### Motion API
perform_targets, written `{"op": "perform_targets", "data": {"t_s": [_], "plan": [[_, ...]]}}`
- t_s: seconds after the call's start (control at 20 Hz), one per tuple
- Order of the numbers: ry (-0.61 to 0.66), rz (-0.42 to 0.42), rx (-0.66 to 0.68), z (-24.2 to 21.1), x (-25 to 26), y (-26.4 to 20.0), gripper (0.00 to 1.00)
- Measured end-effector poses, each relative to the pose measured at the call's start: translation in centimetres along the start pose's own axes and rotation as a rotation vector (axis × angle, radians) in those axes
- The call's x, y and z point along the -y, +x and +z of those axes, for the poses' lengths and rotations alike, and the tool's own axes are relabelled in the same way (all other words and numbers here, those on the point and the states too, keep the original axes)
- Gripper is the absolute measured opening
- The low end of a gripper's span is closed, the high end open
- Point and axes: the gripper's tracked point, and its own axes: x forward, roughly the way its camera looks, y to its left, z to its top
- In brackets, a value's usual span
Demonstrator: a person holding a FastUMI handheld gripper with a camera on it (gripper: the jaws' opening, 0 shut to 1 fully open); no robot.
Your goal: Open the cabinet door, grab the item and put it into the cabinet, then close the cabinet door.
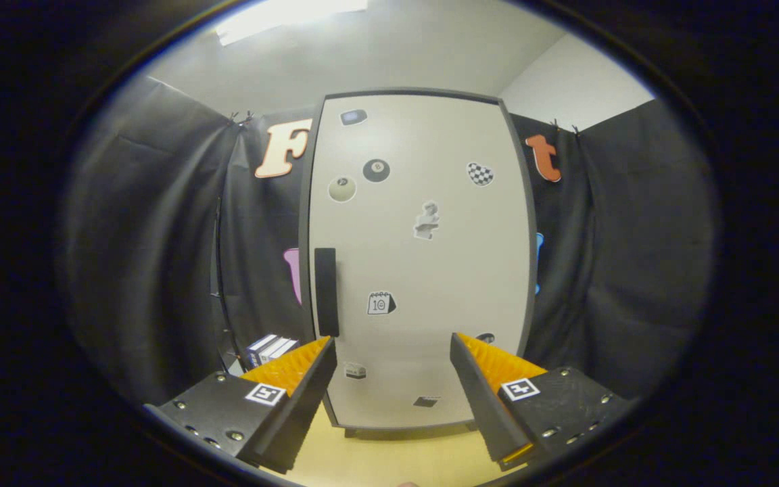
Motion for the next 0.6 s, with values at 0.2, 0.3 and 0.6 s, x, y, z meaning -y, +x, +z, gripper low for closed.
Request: {"op": "perform_targets", "data": {"t_s": [0.2,0.3,0.6], "plan": [[0.025,-0.026,-0.004,0.9,1.3,-3.8,1.0],[0.022,-0.041,0.001,1.3,1.8,-5.1,1.0],[-0.014,-0.066,-0.022,0.4,1.8,-7.1,1.0]]}}
